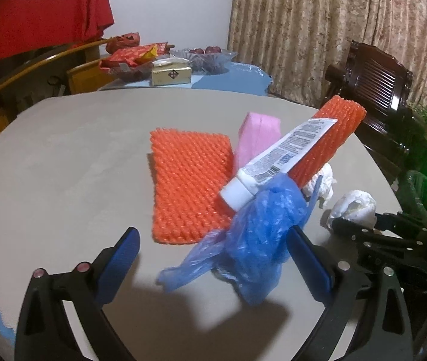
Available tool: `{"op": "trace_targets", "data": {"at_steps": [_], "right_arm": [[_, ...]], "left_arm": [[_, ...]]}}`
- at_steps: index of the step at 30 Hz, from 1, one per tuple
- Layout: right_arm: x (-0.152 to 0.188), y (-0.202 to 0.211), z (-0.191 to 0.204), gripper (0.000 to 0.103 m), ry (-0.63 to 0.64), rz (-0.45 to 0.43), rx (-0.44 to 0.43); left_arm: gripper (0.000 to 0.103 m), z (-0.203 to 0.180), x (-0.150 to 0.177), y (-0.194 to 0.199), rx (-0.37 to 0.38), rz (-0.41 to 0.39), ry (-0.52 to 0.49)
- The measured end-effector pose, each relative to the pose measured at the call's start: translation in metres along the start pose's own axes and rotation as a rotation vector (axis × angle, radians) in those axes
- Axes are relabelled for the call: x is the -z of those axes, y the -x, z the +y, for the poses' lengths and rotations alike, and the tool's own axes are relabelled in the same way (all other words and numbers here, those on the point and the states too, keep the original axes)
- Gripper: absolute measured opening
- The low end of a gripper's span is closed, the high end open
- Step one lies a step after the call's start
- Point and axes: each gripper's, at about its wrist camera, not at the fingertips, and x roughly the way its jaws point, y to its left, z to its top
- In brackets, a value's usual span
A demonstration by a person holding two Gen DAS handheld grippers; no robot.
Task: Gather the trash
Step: 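Grasp the blue plastic bag with the left tool while the right tool grasps white crumpled tissue, then lift the bag and tissue with both tools and carry them over the bin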
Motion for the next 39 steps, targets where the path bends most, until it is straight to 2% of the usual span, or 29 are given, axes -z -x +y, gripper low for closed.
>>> {"op": "trace_targets", "data": {"at_steps": [5, 8, 10, 13, 15, 18, 39], "right_arm": [[0.004, 0.014, -0.011, 0.039, -0.032, -0.003, 0.002], [0.006, 0.025, -0.017, 0.039, -0.045, -0.017, 0.009], [0.006, 0.032, -0.021, 0.039, -0.047, -0.028, 0.015], [0.007, 0.041, -0.025, 0.039, -0.05, -0.041, 0.022], [0.007, 0.046, -0.027, 0.039, -0.048, -0.049, 0.026], [0.008, 0.057, -0.028, 0.039, -0.041, -0.068, 0.031], [0.01, 0.155, -0.05, 0.04, -0.079, -0.225, 0.034]], "left_arm": [[0.091, -0.014, -0.001, -0.012, 0.021, 0.011, -0.019], [0.084, -0.023, -0.002, -0.017, 0.03, 0.014, -0.031], [0.071, -0.03, -0.002, -0.02, 0.037, 0.022, -0.045], [0.046, -0.042, 0.002, -0.022, 0.05, 0.039, -0.075], [0.039, -0.049, 0.005, -0.019, 0.058, 0.041, -0.092], [0.034, -0.056, 0.008, -0.012, 0.084, 0.042, -0.083], [0.033, -0.103, -0.017, 0.058, 0.186, -0.041, -0.115]]}}
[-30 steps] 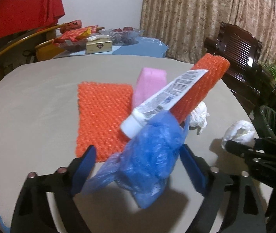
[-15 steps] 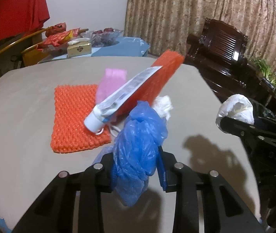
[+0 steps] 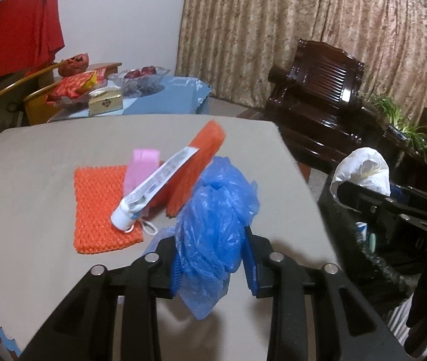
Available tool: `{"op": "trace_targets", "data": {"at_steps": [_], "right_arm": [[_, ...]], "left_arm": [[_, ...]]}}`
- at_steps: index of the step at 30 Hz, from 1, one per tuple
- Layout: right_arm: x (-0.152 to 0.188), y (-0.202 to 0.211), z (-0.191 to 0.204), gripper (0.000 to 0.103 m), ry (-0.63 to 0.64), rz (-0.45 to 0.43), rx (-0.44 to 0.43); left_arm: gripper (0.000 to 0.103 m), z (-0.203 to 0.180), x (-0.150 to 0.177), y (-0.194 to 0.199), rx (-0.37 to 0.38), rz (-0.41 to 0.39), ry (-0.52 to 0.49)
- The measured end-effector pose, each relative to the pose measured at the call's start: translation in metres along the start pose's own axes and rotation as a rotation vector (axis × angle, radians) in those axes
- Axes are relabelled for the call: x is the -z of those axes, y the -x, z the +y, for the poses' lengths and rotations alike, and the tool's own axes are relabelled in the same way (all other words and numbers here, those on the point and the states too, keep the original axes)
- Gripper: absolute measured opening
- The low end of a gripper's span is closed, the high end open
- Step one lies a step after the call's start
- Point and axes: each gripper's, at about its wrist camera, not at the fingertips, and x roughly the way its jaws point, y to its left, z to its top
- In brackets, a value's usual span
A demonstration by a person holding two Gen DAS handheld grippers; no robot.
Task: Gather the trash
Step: 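Lift the bag and tissue with both tools and carry them over the bin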
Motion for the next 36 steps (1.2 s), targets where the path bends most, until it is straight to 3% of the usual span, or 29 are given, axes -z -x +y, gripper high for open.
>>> {"op": "trace_targets", "data": {"at_steps": [18, 36], "right_arm": [[0.002, 0.072, -0.046, 0.04, -0.061, -0.116, 0.079], [0.035, 0.119, -0.134, 0.041, -0.16, -0.151, 0.265]], "left_arm": [[0.033, -0.057, -0.02, 0.026, 0.087, -0.063, -0.061], [0.033, -0.14, -0.026, 0.012, 0.245, -0.05, -0.184]]}}
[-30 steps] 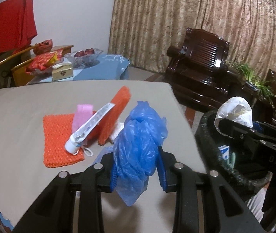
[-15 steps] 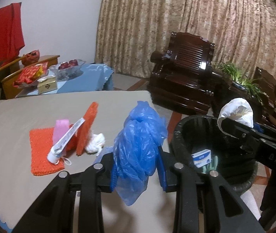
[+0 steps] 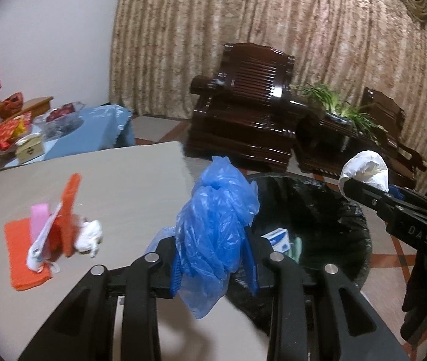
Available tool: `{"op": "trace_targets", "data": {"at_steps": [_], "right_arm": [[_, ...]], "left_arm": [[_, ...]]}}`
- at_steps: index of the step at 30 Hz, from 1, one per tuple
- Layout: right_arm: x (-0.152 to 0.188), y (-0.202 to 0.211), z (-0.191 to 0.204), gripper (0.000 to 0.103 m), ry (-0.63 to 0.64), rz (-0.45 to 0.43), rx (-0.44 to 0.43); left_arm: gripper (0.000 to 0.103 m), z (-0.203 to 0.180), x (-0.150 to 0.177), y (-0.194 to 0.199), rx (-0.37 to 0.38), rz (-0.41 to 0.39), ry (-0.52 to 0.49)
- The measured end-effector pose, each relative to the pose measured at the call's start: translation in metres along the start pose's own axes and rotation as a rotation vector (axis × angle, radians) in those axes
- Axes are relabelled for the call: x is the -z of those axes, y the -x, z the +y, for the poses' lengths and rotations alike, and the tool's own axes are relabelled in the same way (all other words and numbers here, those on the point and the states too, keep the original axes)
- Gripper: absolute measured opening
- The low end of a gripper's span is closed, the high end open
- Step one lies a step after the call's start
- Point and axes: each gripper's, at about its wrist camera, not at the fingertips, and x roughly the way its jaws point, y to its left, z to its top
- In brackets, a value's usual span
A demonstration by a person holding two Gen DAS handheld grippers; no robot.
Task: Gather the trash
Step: 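Lift the bag and tissue with both tools and carry them over the bin, then open both tools to drop the bag and tissue into the bin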
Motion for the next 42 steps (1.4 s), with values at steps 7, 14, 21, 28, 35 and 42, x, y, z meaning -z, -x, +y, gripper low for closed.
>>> {"op": "trace_targets", "data": {"at_steps": [7, 14, 21, 28, 35, 42], "right_arm": [[0.012, 0.005, -0.033, 0.041, -0.031, 0.004, 0.066], [0.02, 0.003, -0.053, 0.042, -0.034, 0.014, 0.106], [0.026, -0.003, -0.071, 0.042, -0.059, 0.025, 0.136], [0.035, -0.014, -0.088, 0.043, -0.083, 0.053, 0.162], [0.043, -0.021, -0.094, 0.085, -0.096, 0.069, 0.187], [0.043, -0.015, -0.084, 0.096, -0.116, 0.061, 0.157]], "left_arm": [[0.033, -0.032, -0.009, -0.023, 0.064, 0.013, -0.051], [0.033, -0.066, -0.018, -0.045, 0.11, 0.005, -0.109], [0.033, -0.088, -0.019, -0.072, 0.144, 0.036, -0.136], [0.04, -0.093, -0.019, -0.09, 0.184, 0.074, -0.128], [0.061, -0.079, -0.015, -0.094, 0.187, 0.102, -0.092], [0.083, -0.041, -0.014, -0.078, 0.098, 0.077, -0.033]]}}
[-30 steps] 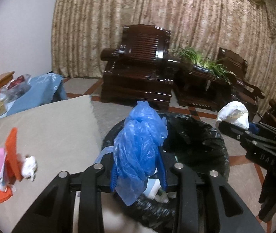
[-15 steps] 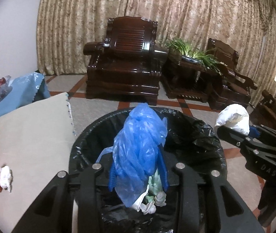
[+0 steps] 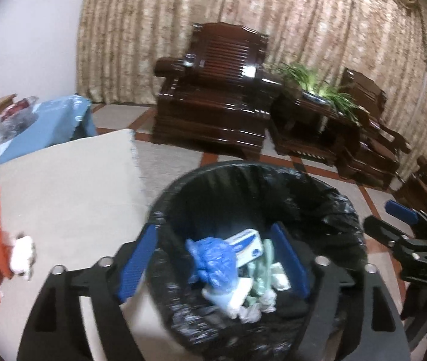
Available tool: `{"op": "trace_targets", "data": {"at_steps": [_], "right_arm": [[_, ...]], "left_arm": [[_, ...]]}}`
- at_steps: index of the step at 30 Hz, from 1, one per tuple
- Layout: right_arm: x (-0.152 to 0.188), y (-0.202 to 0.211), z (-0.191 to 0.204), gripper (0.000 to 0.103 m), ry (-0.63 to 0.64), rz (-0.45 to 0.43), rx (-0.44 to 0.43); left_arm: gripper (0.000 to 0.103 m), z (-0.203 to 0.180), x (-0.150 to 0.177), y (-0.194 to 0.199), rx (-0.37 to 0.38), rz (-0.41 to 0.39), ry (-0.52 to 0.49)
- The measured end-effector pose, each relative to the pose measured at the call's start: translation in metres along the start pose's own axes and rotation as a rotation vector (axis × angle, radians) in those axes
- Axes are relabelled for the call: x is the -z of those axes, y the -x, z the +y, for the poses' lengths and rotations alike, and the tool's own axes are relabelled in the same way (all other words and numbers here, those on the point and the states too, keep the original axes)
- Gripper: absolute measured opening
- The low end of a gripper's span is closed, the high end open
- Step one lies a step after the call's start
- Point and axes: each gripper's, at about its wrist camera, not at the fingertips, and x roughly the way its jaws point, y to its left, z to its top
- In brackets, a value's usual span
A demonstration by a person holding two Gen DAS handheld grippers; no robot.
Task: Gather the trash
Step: 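Open both tools to drop the bag and tissue into the bin, then move both open tools back over the table items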
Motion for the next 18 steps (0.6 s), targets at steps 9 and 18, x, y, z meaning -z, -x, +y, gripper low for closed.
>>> {"op": "trace_targets", "data": {"at_steps": [9, 18], "right_arm": [[-0.007, 0.01, 0.054, 0.098, 0.095, -0.028, -0.101], [-0.013, -0.001, 0.111, 0.098, 0.139, -0.017, -0.197]], "left_arm": [[0.092, 0.06, 0.015, 0.047, -0.165, -0.062, 0.067], [0.094, 0.122, 0.042, 0.093, -0.361, -0.097, 0.087]]}}
